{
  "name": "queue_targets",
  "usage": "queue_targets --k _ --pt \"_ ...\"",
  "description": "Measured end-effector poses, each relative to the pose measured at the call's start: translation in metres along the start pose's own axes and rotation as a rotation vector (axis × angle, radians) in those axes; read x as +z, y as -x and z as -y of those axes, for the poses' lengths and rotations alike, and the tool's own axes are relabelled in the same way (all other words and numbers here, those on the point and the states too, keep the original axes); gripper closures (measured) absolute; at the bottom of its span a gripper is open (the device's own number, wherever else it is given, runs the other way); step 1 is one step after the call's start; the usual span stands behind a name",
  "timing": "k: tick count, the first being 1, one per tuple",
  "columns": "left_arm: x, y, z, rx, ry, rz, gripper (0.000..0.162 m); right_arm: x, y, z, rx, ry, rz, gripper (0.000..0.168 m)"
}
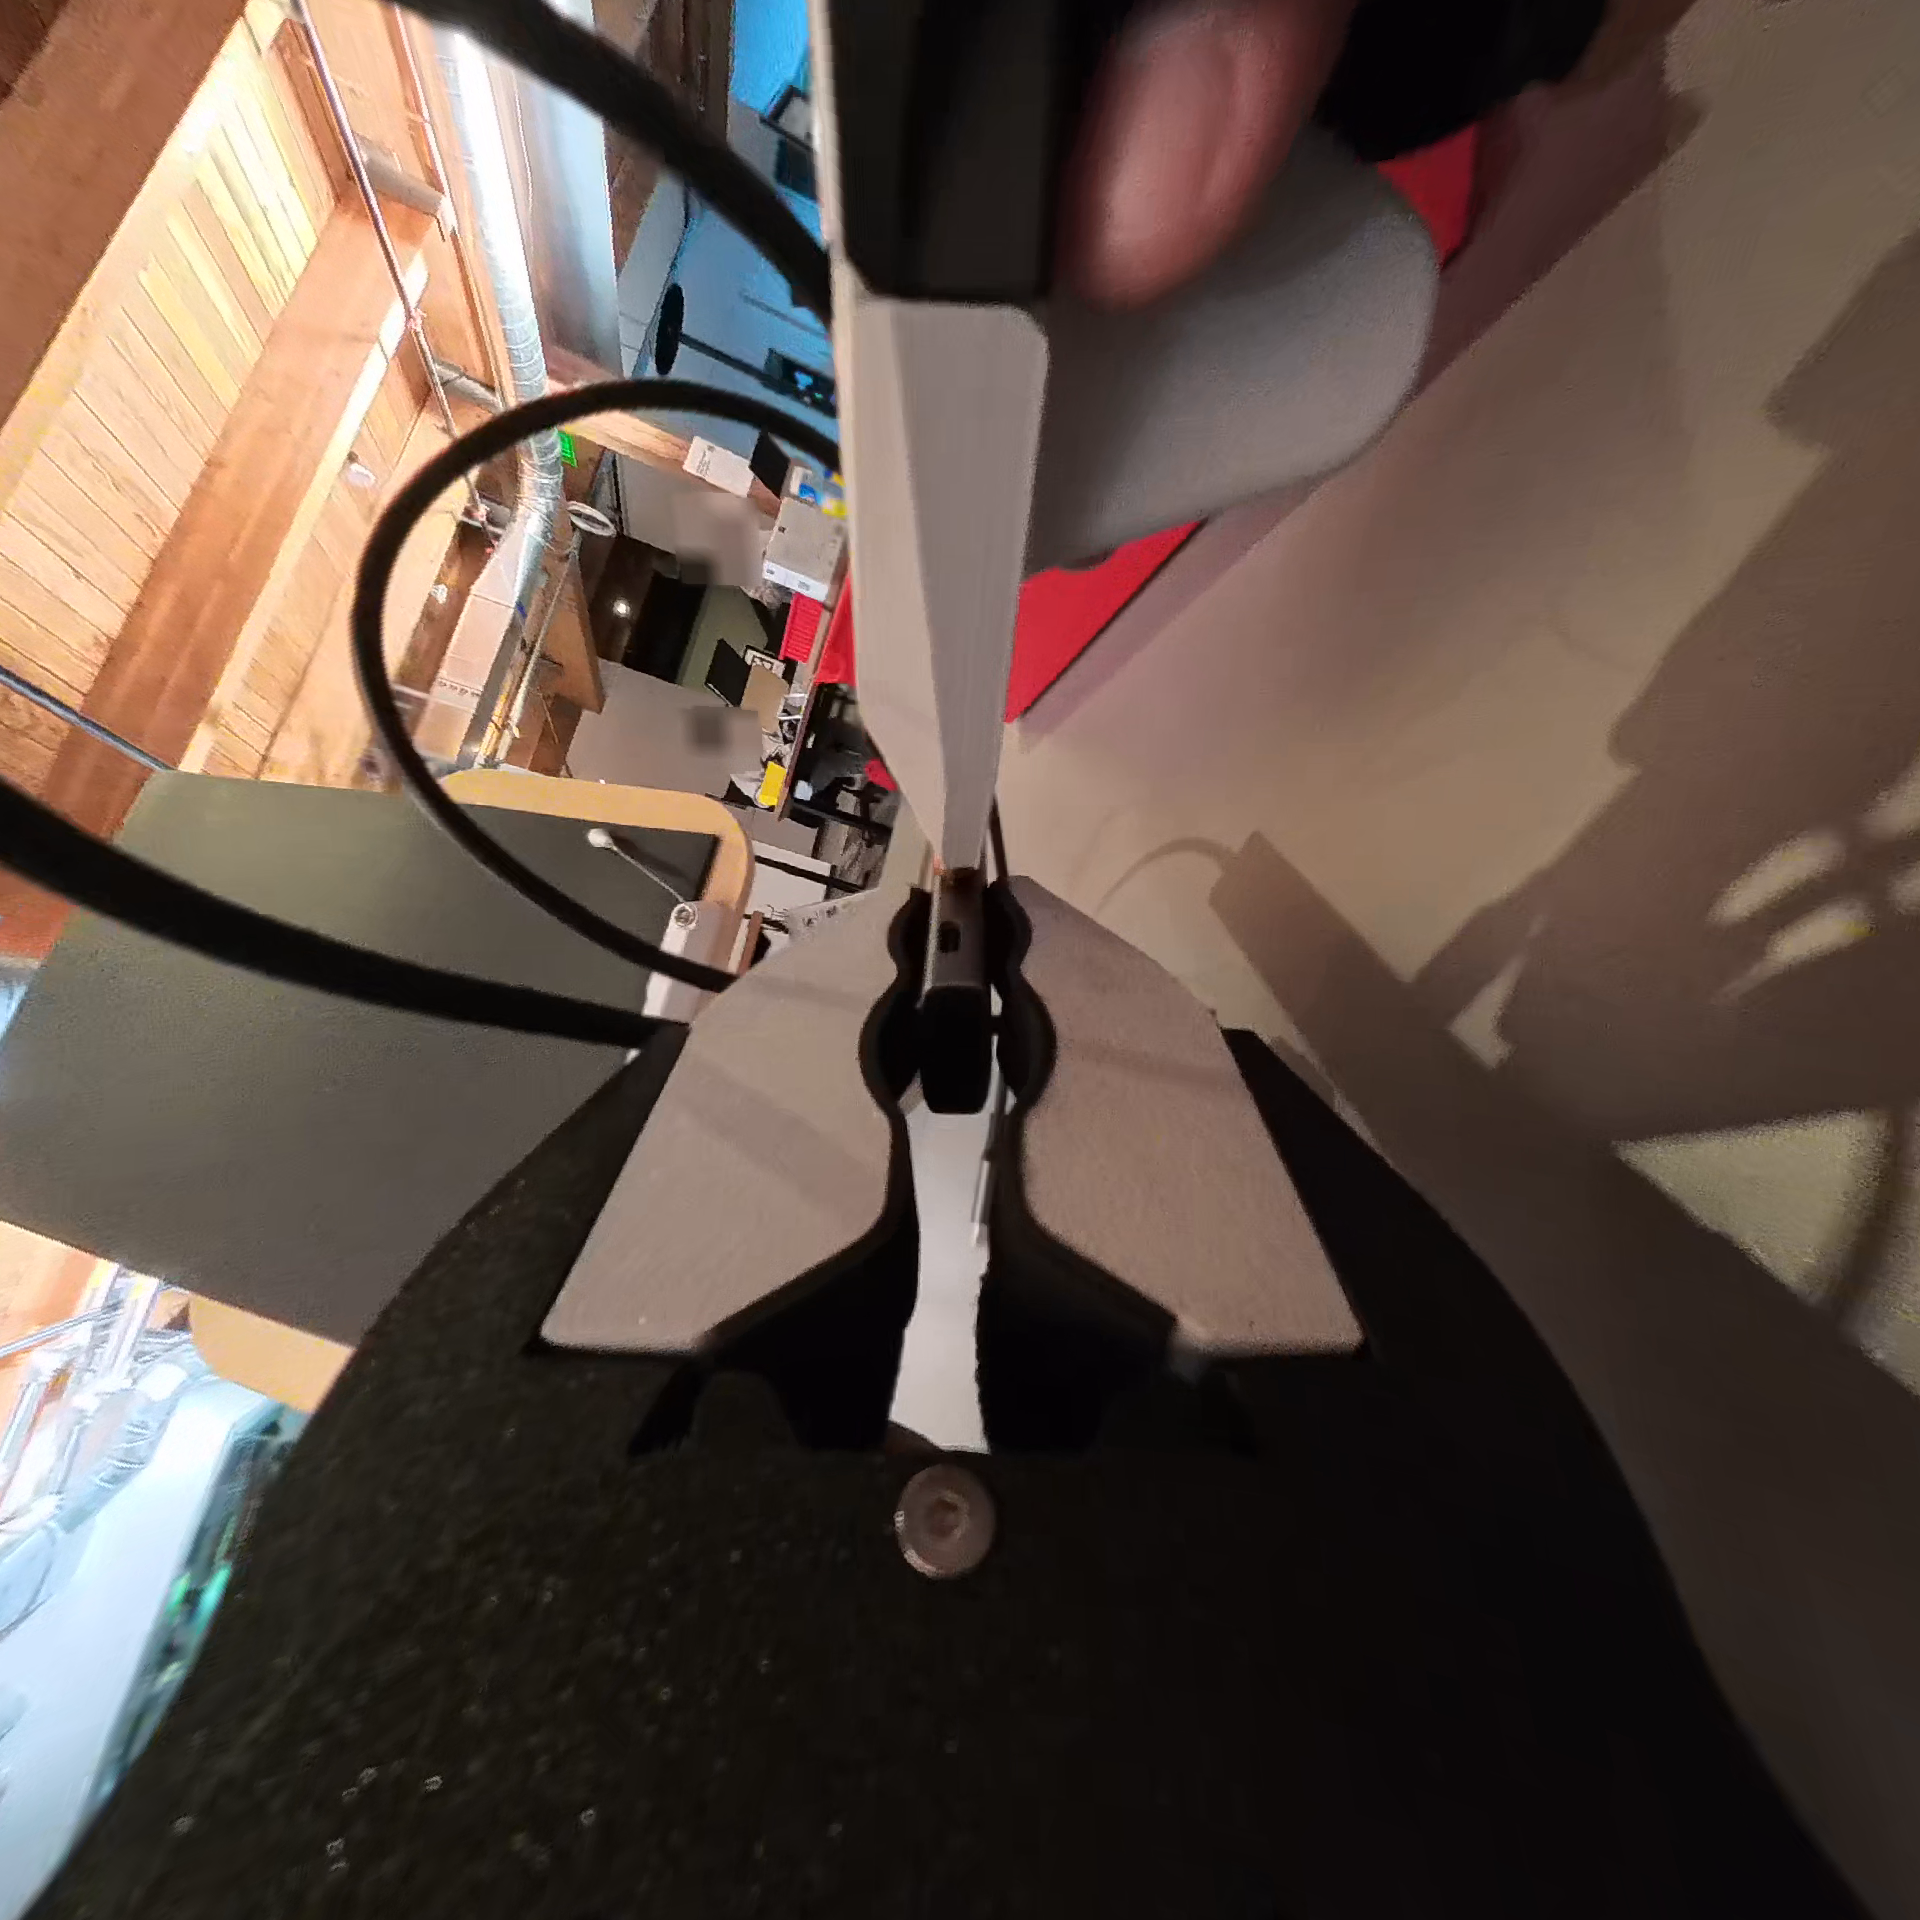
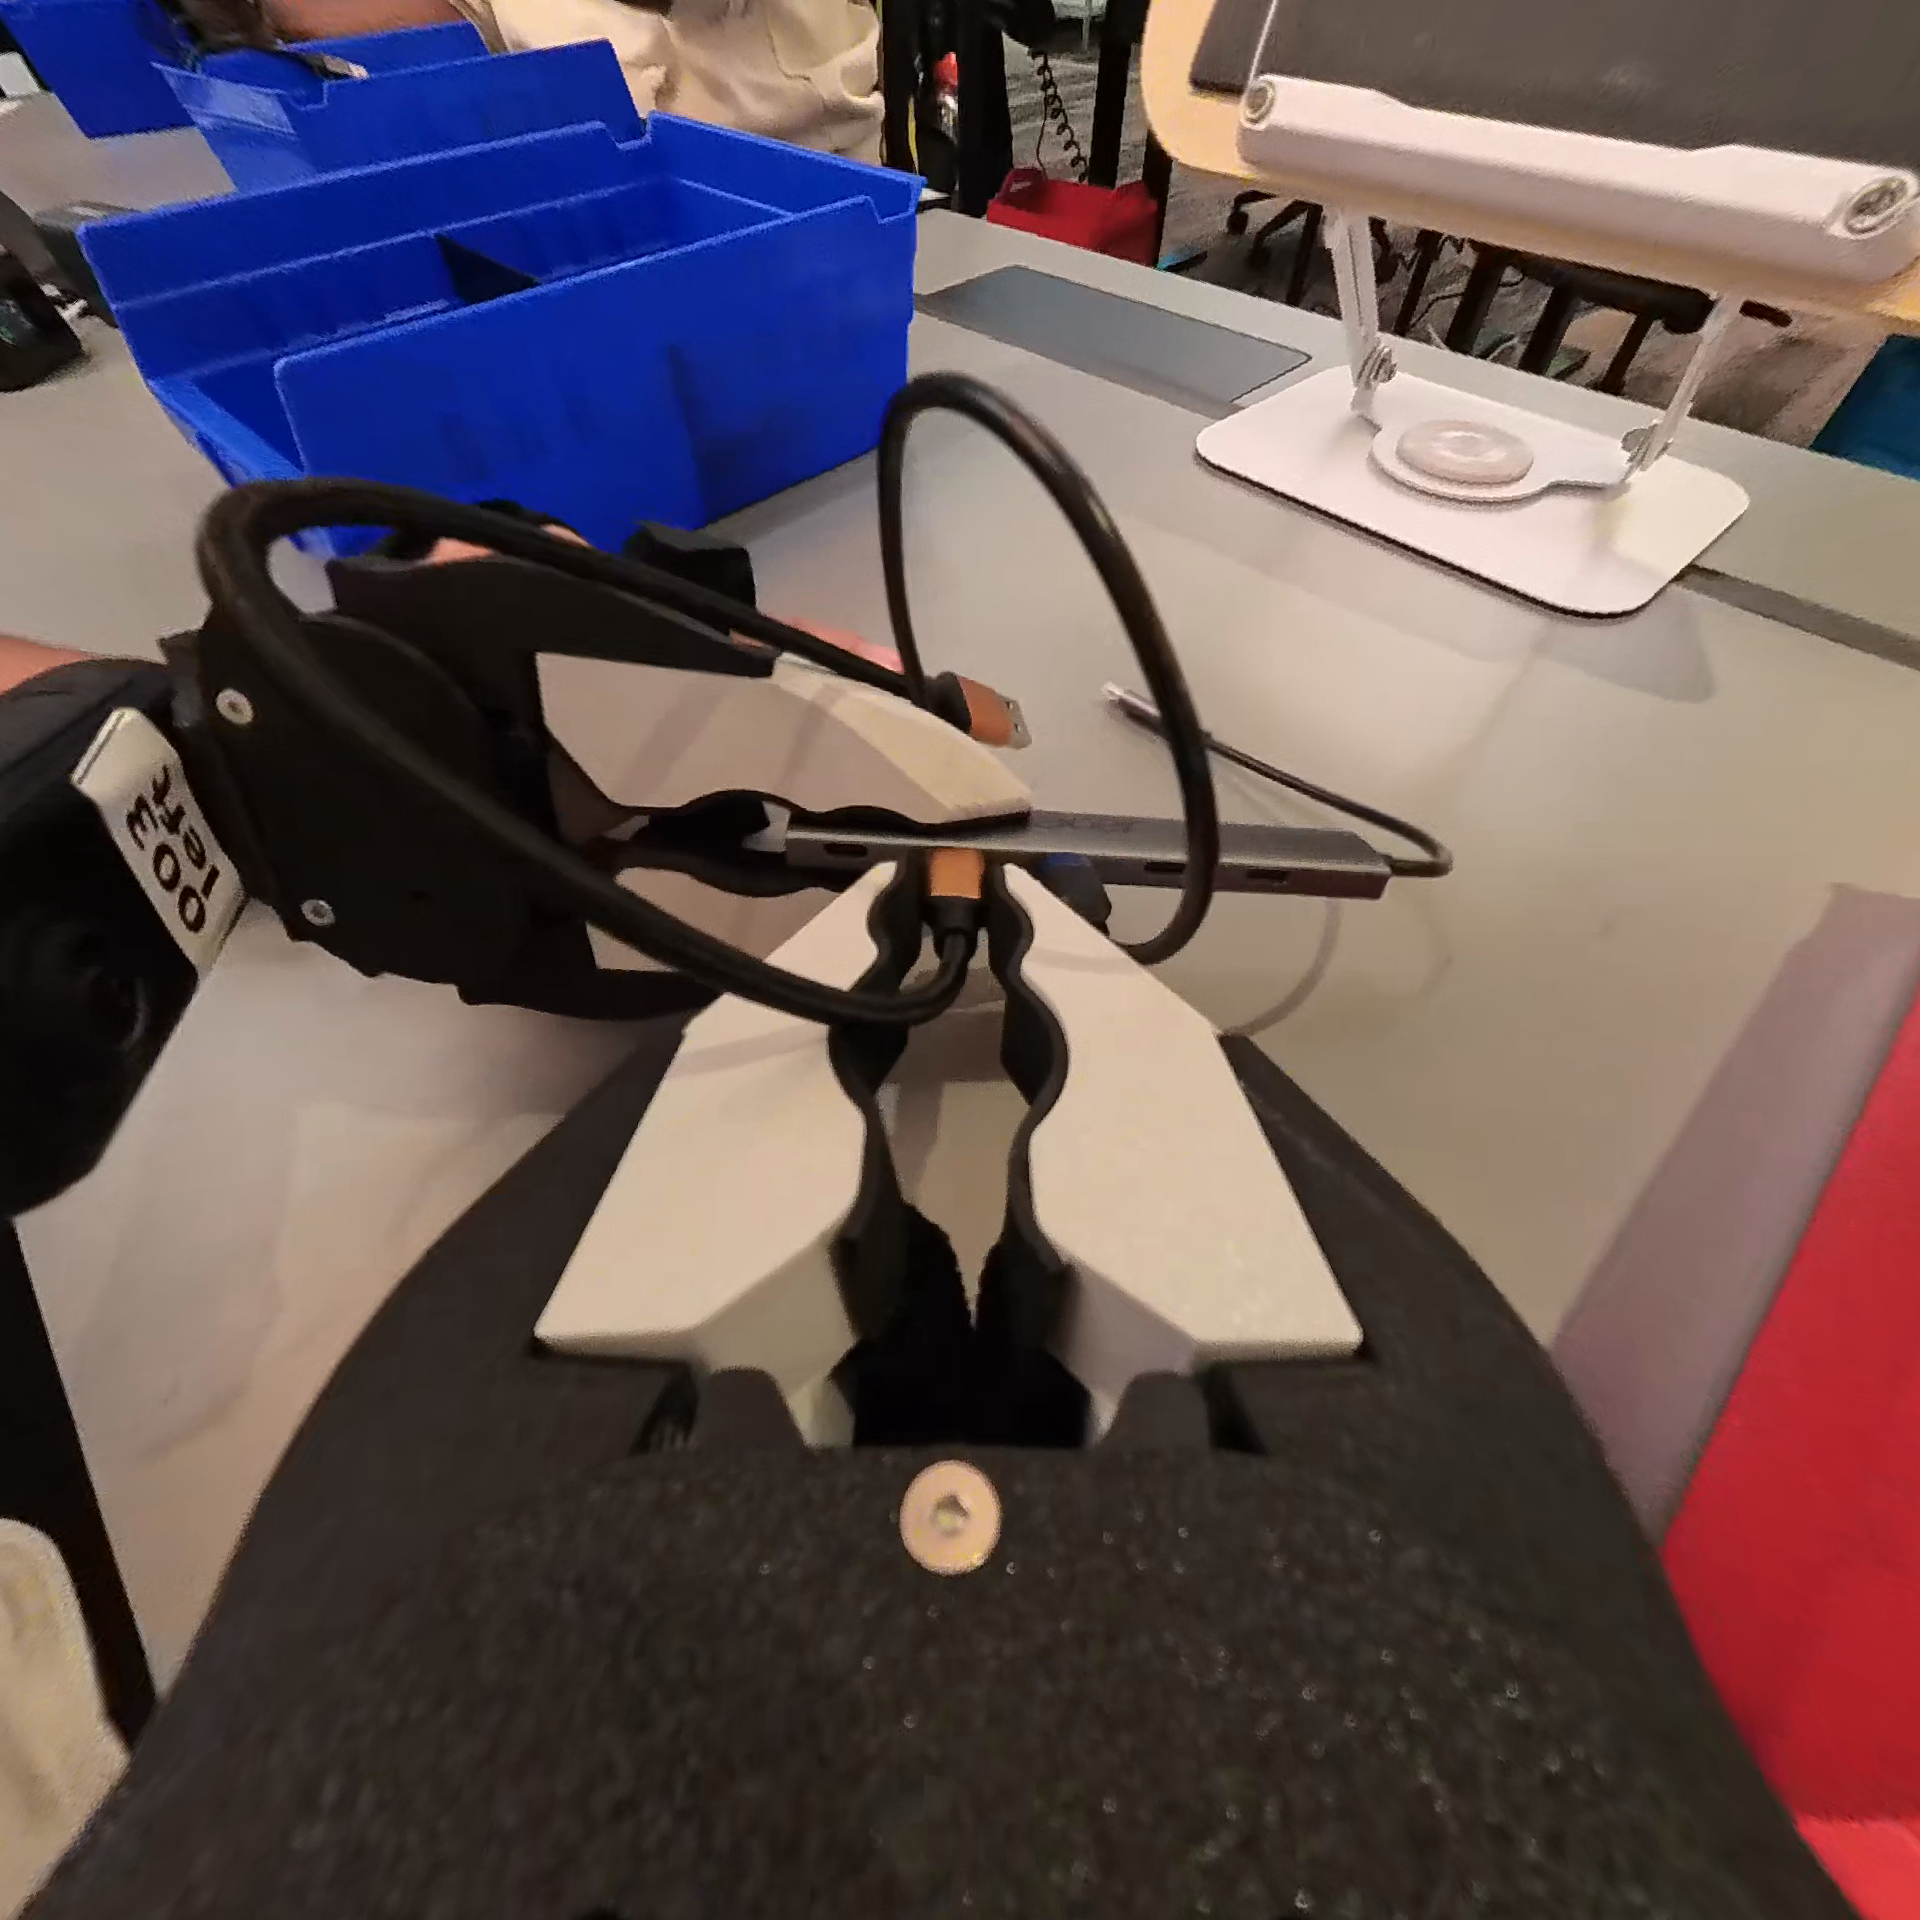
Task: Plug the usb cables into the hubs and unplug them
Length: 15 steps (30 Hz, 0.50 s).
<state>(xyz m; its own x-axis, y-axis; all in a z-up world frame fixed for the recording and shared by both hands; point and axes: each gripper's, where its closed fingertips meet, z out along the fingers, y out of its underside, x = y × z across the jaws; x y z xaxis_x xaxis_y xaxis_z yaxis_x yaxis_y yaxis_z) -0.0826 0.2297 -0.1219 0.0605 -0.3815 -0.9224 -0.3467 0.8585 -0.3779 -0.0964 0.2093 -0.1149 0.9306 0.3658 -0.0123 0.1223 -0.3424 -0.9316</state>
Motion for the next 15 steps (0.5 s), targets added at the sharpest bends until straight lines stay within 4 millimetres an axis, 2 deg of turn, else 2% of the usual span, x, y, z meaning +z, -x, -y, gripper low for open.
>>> queue_targets --k 15 --pt "-0.0078 0.0074 0.0078 -0.003 -0.087 0.007 0.151 -0.0077 0.0072 0.0069 -0.045 -0.04 0.044 0.158"
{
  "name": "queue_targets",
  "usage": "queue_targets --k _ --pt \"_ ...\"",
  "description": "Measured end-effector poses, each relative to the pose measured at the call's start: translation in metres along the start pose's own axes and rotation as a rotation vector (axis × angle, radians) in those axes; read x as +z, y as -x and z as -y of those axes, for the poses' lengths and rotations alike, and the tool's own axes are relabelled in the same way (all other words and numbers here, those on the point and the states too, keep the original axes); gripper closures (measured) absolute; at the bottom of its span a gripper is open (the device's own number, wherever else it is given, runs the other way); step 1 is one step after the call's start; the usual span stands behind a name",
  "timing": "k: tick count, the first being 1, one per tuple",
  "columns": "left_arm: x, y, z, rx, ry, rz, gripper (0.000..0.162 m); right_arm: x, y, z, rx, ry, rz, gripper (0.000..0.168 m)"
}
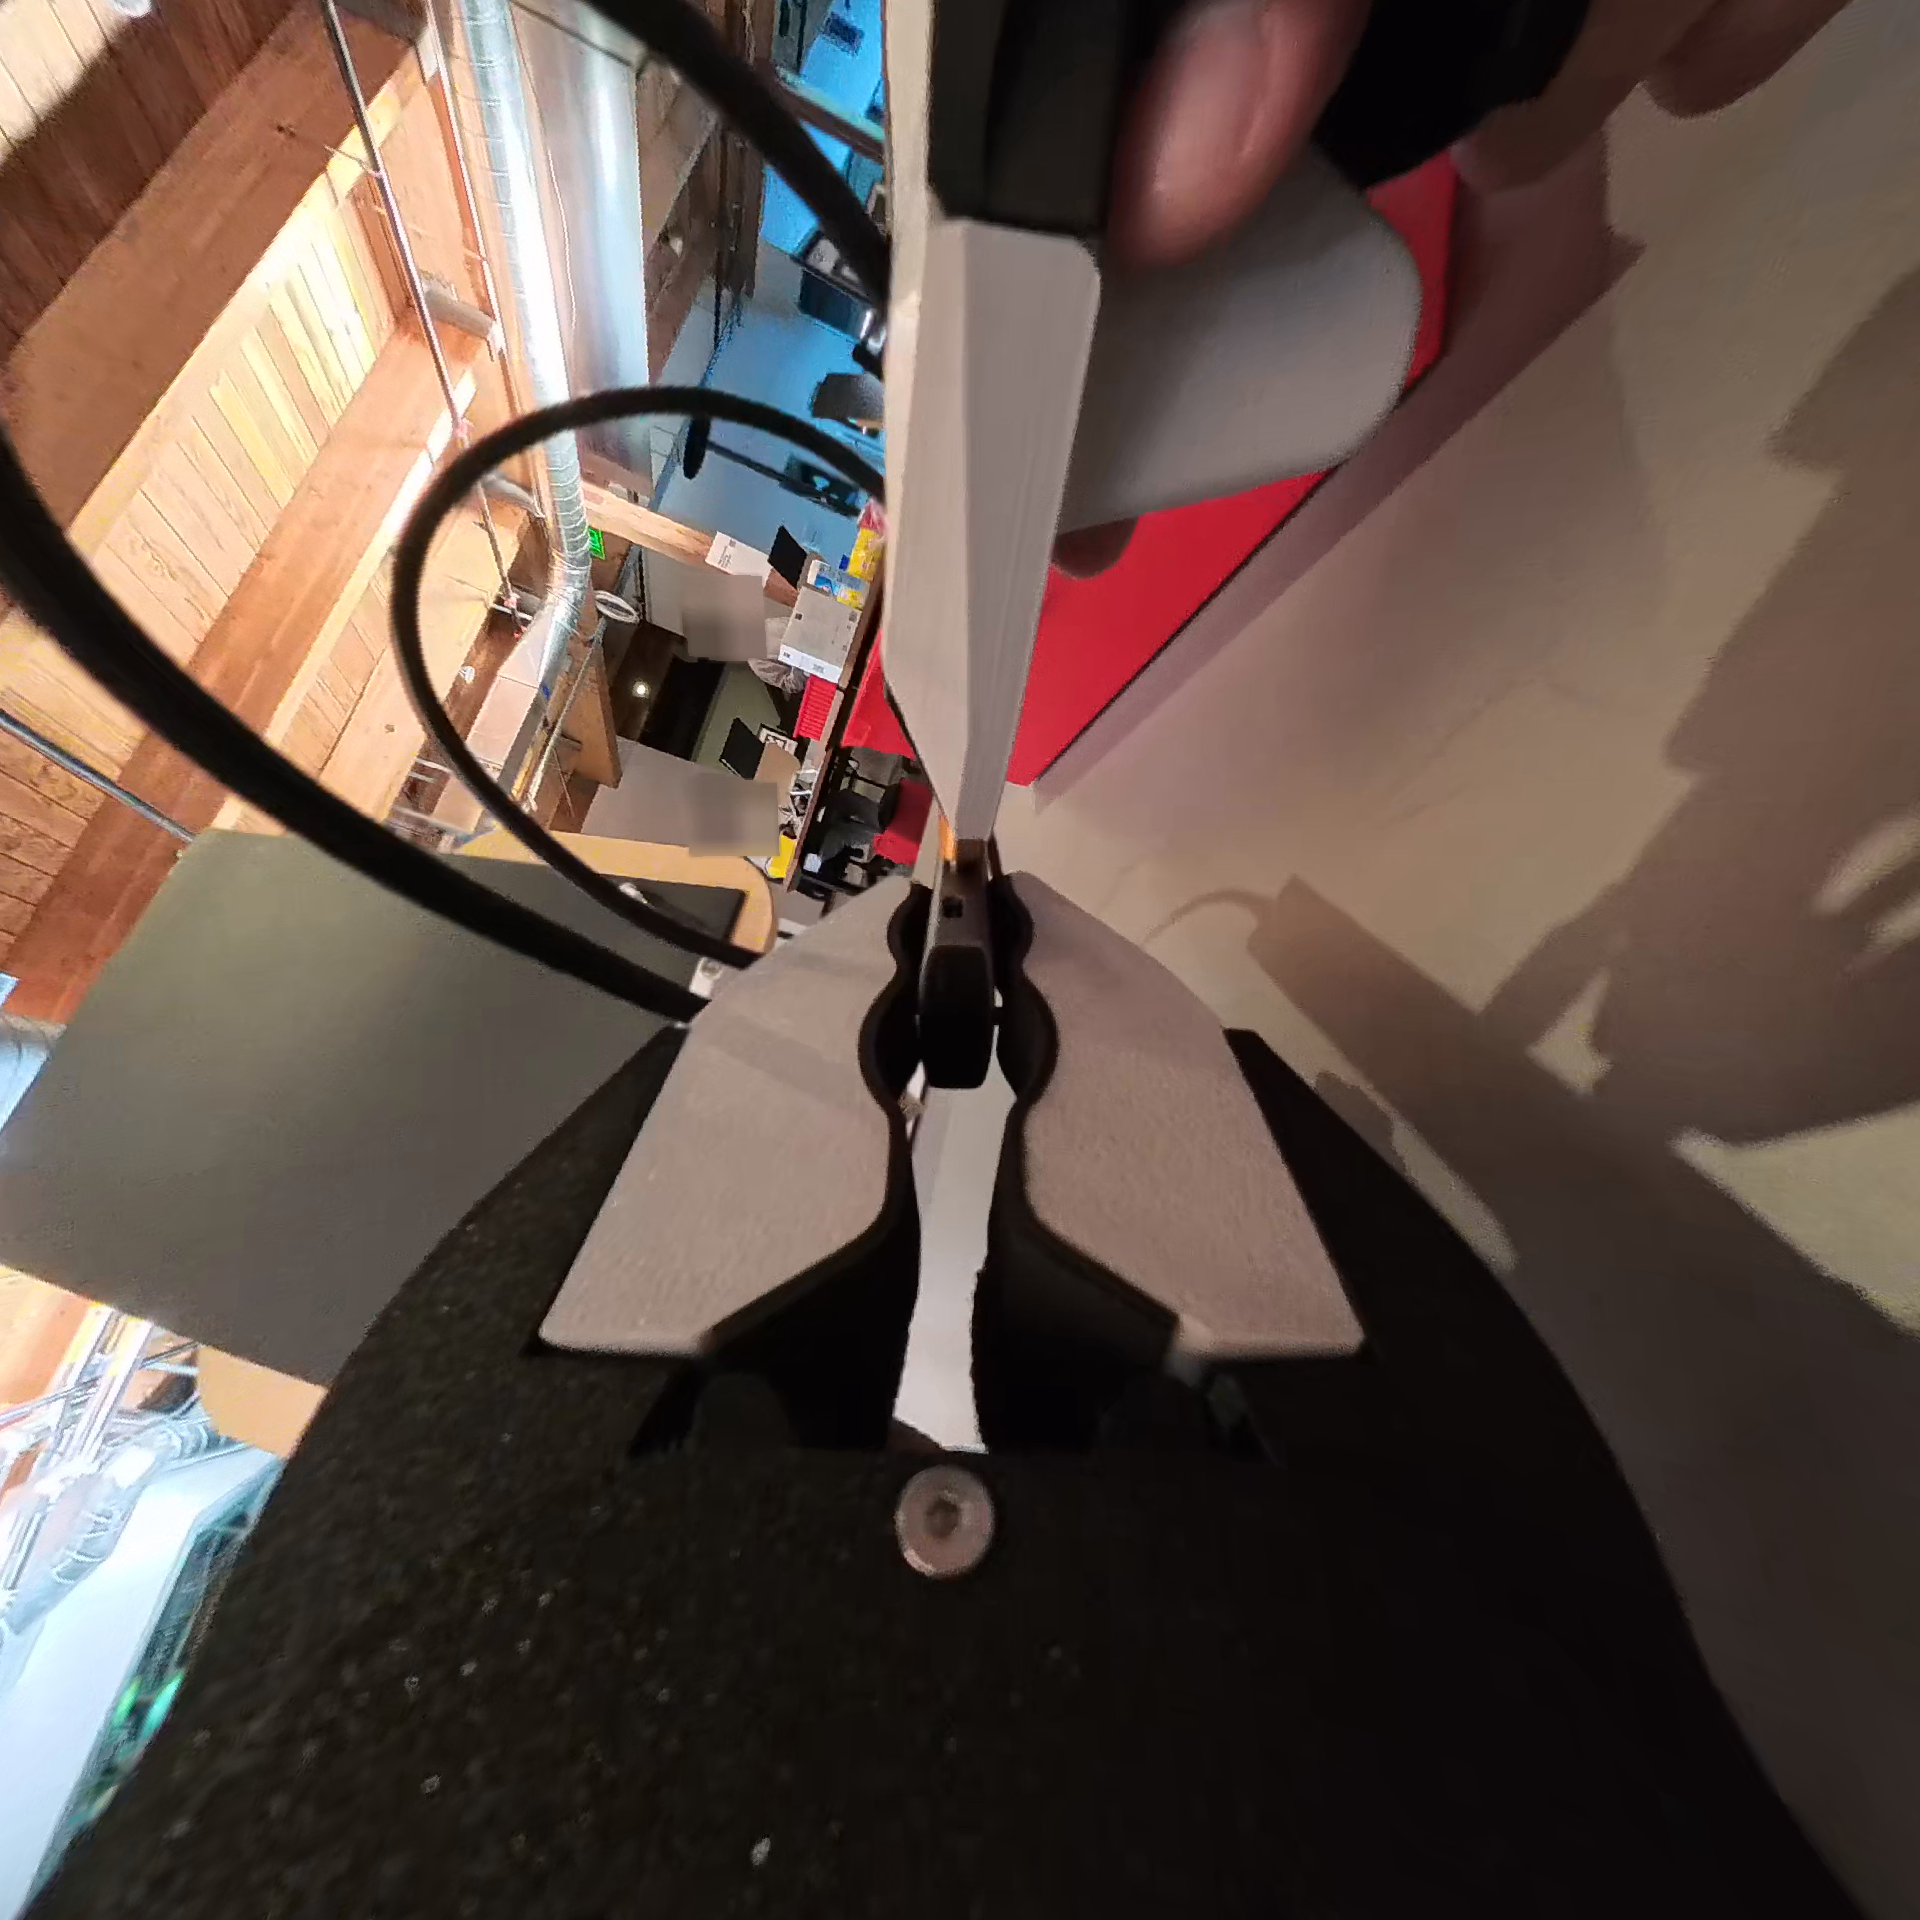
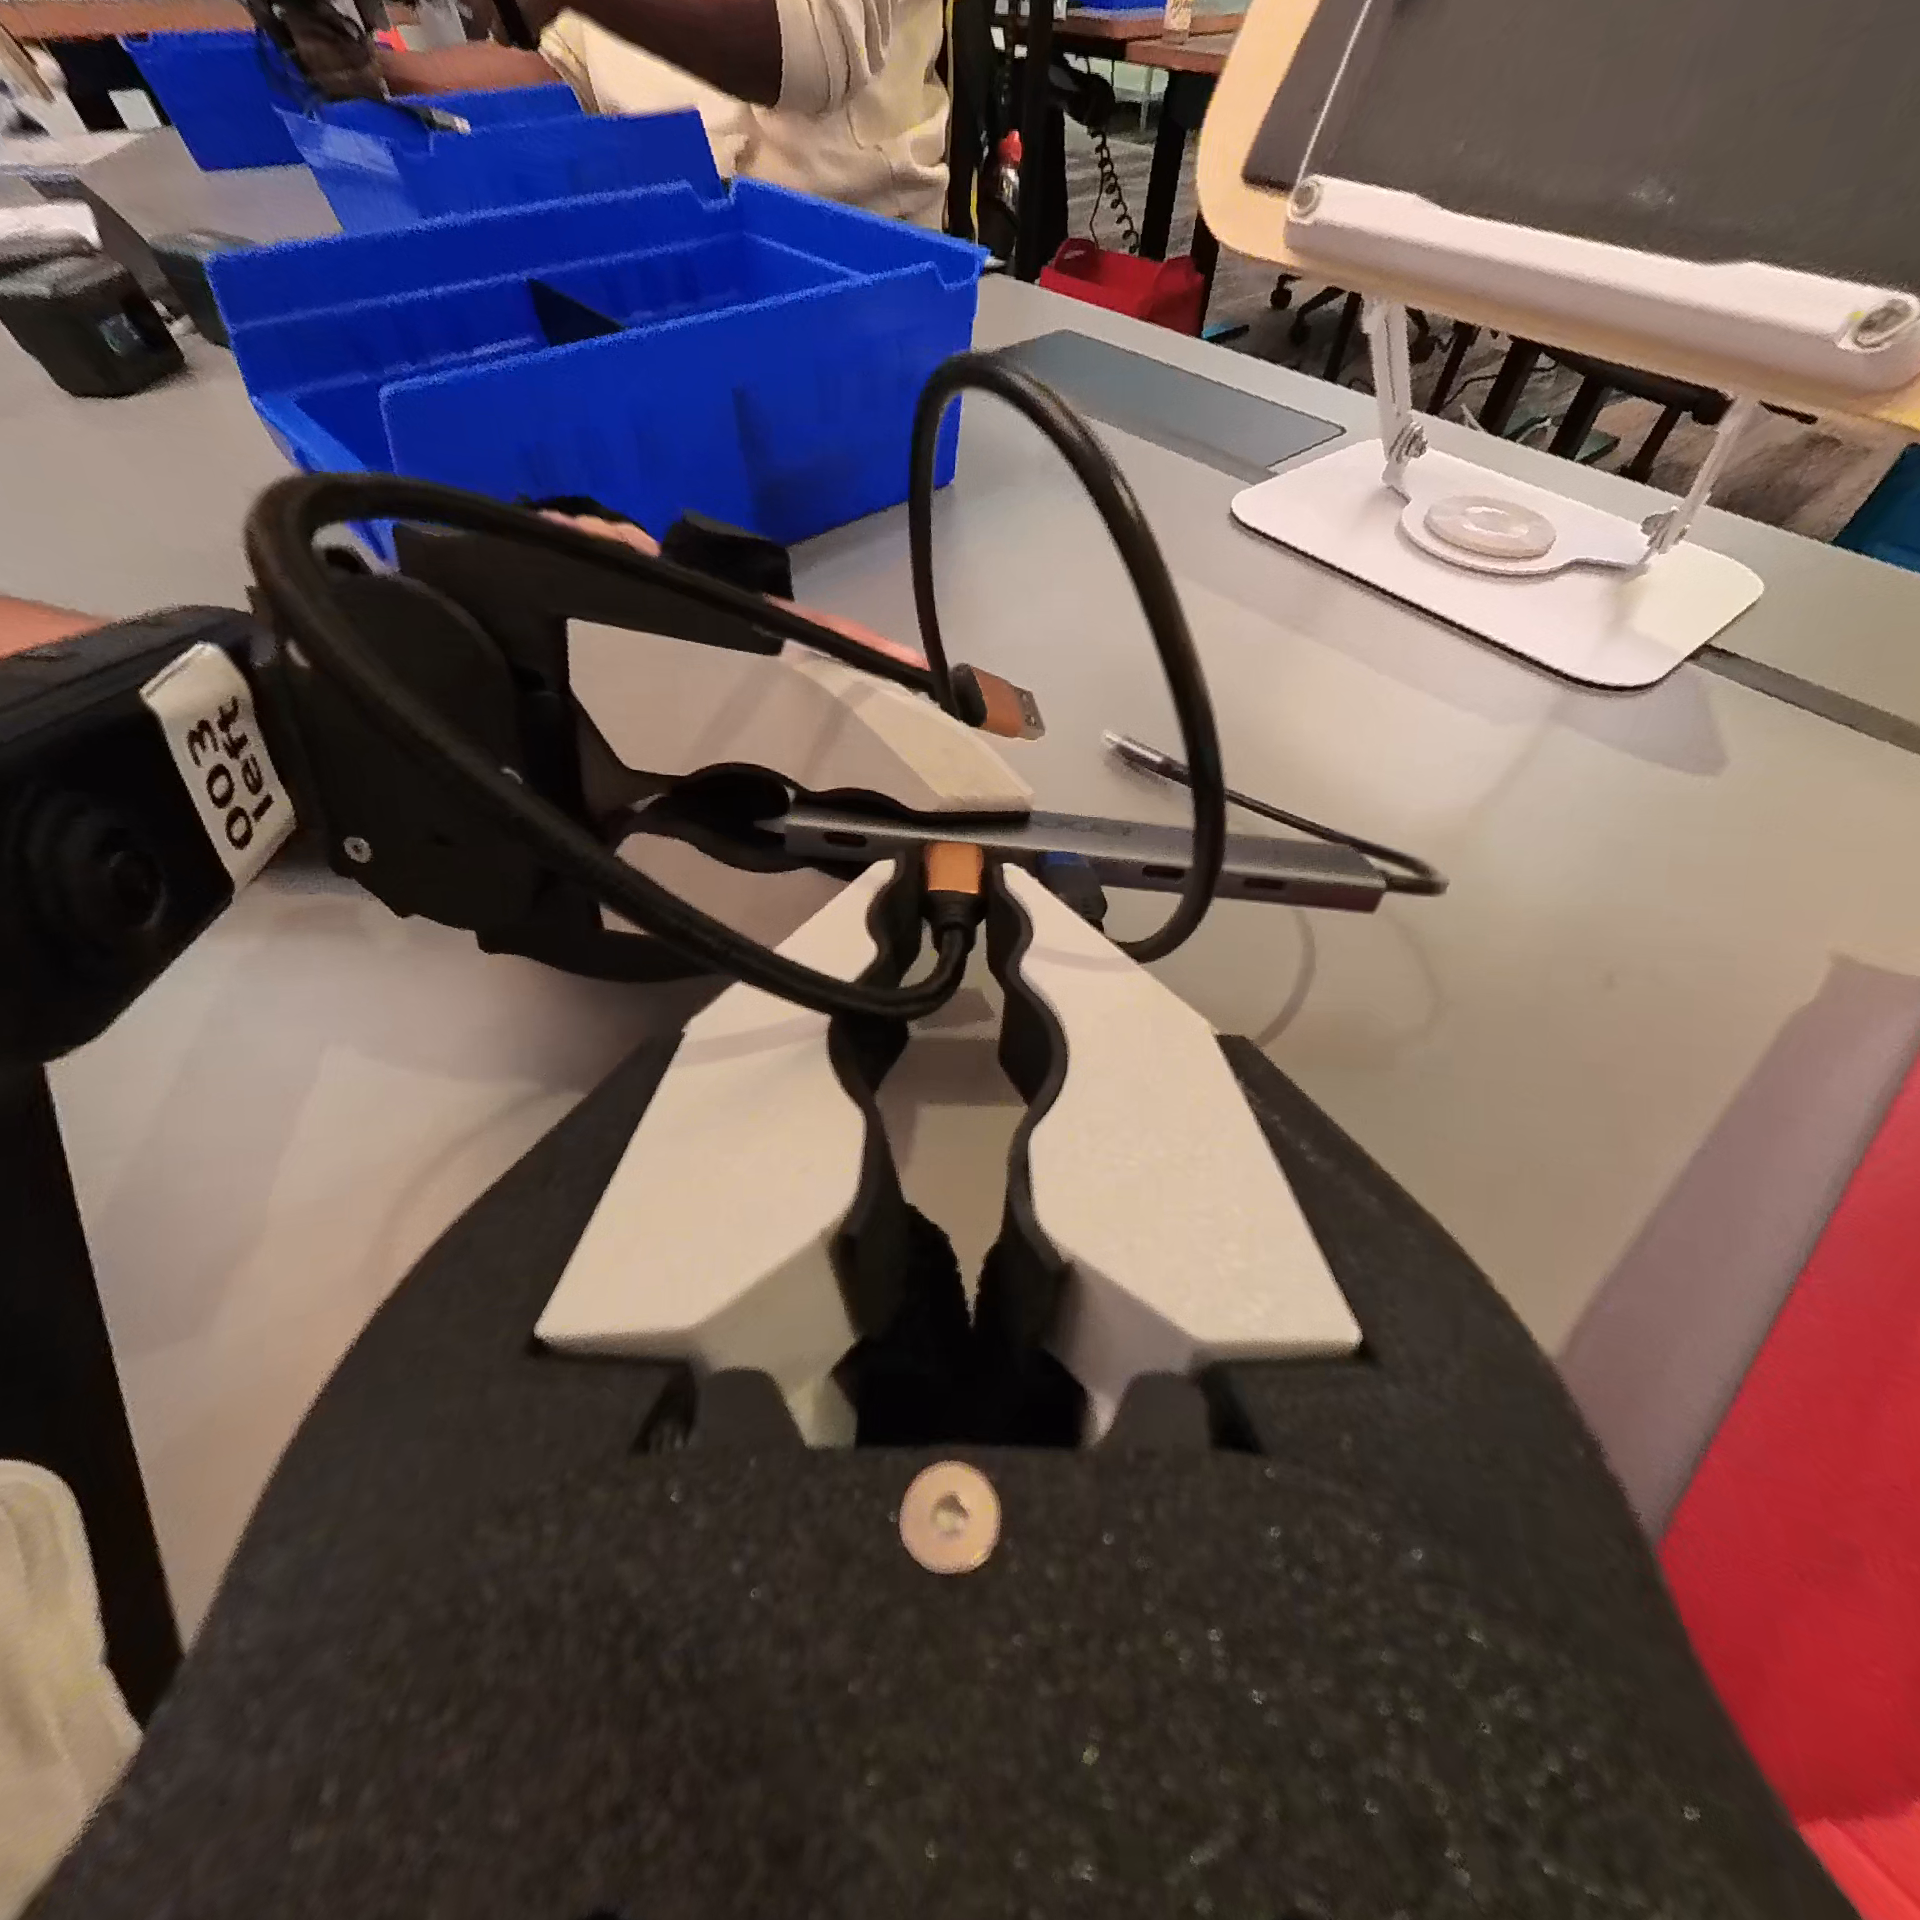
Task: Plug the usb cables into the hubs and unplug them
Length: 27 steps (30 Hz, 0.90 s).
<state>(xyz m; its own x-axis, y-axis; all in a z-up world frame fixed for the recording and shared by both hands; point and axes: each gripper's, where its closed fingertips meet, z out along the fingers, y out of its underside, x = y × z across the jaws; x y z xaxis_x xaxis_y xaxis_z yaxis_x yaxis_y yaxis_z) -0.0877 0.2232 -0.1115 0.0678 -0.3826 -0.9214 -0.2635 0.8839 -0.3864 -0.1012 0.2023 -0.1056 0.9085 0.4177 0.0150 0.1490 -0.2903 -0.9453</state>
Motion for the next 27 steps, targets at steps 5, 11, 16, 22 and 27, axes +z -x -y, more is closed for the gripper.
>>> queue_targets --k 5,11,16,22,27 --pt "0.0 -0.002 0.001 -0.006 -0.015 -0.01 0.15 -0.001 0.001 -0.002 -0.018 0.0 0.006 0.158" --pt "0.001 -0.007 -0.001 -0.104 0.008 -0.09 0.152 0.002 0.0 -0.001 -0.1 -0.017 -0.023 0.158" --pt "-0.006 -0.012 0.006 -0.227 -0.035 -0.27 0.152 -0.003 0.004 -0.001 -0.498 0.029 -0.054 0.159" --pt "-0.01 -0.021 0.002 -0.153 -0.013 -0.332 0.152 -0.004 0.004 -0.009 -0.878 0.179 -0.097 0.162" --pt "-0.011 -0.028 0.0 -0.13 0.004 -0.361 0.152 -0.007 0.01 -0.011 -0.999 0.22 -0.12 0.16"
